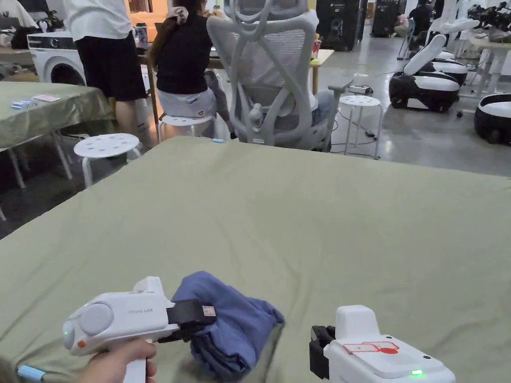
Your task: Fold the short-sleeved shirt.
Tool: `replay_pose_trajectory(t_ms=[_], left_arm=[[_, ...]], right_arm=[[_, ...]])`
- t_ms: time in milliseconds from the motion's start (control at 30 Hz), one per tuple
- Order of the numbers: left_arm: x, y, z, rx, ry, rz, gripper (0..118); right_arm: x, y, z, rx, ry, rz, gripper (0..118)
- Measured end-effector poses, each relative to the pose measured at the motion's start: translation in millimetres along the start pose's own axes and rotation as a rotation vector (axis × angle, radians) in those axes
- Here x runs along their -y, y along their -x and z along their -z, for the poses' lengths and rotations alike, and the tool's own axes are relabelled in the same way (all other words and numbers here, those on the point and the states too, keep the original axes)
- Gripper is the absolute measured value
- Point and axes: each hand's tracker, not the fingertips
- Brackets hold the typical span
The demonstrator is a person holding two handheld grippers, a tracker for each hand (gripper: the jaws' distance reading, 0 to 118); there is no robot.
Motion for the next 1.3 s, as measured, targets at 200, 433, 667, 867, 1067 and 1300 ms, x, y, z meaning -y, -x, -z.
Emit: replay_pose_trajectory(t_ms=[200,433,667,867,1067,1300], left_arm=[[-64.5,80.0,-29.4,-0.094,-0.022,-0.032,38],[-73.0,117.1,-25.8,-0.035,-0.003,-0.088,50],[-92.6,149.8,-104.6,-0.198,-0.262,-0.193,83],[-72.6,123.7,-127.3,-0.360,-0.284,-0.143,0],[-27.6,-15.4,-81.9,-0.374,-0.297,0.176,0],[44.7,-195.2,-33.2,-0.247,-0.469,0.560,0]], right_arm=[[-21.4,51.8,38.4,-0.070,0.003,-0.042,0],[-21.2,68.4,59.1,-0.083,0.021,-0.066,0],[-20.1,63.7,57.4,-0.067,0.032,-0.075,0],[-27.5,49.9,34.9,-0.040,-0.003,-0.078,0],[-41.1,7.0,-20.1,0.078,-0.080,-0.111,0],[-51.5,-94.2,-136.4,0.324,-0.251,-0.039,0]])
